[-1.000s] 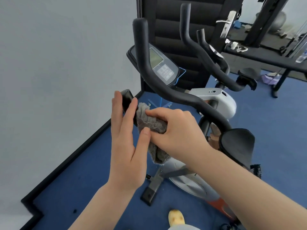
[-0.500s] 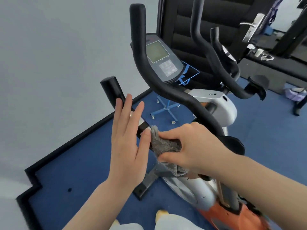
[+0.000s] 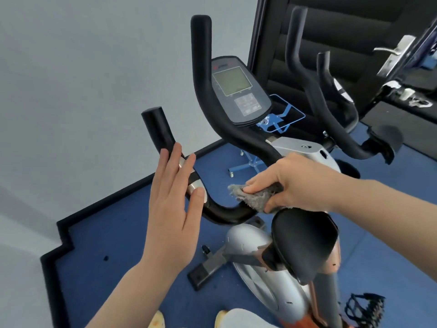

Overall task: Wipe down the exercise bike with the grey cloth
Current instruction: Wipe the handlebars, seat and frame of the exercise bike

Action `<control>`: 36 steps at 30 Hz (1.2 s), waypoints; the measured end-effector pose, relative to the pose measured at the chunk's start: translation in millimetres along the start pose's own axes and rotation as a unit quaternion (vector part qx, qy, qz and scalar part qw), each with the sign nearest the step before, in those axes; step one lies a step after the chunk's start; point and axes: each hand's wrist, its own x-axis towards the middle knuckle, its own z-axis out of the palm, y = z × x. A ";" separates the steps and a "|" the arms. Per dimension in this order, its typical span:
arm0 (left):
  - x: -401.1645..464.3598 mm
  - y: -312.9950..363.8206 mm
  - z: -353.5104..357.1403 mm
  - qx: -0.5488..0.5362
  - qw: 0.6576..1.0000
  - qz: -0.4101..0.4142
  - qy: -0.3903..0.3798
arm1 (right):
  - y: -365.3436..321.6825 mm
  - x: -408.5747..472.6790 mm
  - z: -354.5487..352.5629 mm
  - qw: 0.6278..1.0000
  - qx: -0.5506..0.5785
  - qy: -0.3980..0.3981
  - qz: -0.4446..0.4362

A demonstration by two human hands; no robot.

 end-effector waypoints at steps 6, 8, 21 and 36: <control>-9.0 1.1 -3.9 -0.004 0.999 -0.039 0.032 | 2.4 -0.4 6.2 0.999 0.009 0.034 -0.017; -11.1 1.8 -5.3 0.000 0.998 -0.050 0.033 | 3.6 -1.7 7.9 0.998 0.029 0.048 -0.017; -35.6 -8.6 -43.2 -0.017 0.995 -0.098 -0.008 | -26.0 -14.9 20.9 0.983 0.078 0.165 -0.019; -94.2 -15.0 -110.0 0.076 0.976 -0.015 -0.202 | -144.6 -103.7 130.3 0.938 0.048 0.320 0.122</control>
